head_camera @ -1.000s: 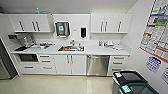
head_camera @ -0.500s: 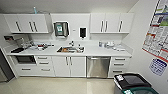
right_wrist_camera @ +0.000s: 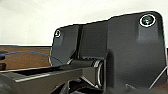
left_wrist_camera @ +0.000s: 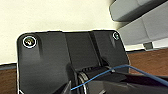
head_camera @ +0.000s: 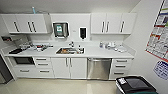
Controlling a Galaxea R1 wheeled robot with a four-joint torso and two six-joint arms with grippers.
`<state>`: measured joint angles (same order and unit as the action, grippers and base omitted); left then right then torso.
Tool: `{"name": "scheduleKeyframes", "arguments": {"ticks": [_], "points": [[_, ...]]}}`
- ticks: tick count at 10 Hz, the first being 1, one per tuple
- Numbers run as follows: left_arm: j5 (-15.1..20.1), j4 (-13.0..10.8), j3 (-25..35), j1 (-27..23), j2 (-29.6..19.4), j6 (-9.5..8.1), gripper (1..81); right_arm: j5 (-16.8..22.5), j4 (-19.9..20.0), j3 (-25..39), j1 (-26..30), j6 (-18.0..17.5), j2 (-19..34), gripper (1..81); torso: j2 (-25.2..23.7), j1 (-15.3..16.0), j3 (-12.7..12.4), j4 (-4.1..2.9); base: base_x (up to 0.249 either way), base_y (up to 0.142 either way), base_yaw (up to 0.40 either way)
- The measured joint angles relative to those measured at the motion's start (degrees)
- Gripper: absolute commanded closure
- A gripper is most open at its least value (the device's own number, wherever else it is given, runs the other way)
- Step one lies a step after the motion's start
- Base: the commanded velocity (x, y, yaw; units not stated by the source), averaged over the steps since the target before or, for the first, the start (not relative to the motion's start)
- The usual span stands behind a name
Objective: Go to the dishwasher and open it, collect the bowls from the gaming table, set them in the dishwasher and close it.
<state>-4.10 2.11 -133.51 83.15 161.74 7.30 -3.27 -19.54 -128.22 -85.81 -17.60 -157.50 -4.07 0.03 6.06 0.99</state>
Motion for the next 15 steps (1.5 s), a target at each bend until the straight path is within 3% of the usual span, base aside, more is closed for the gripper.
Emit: {"name": "scheduleKeyframes", "arguments": {"ticks": [15], "points": [[-0.04, 0.00, -0.09, 0.06, -0.63, 0.02, 1.0, -0.12, 0.02, -0.04, 0.23, 0.00, -0.72, 1.0, 0.00, 0.02, 0.00, 0.00, 0.134, 0.000, 0.000]]}}
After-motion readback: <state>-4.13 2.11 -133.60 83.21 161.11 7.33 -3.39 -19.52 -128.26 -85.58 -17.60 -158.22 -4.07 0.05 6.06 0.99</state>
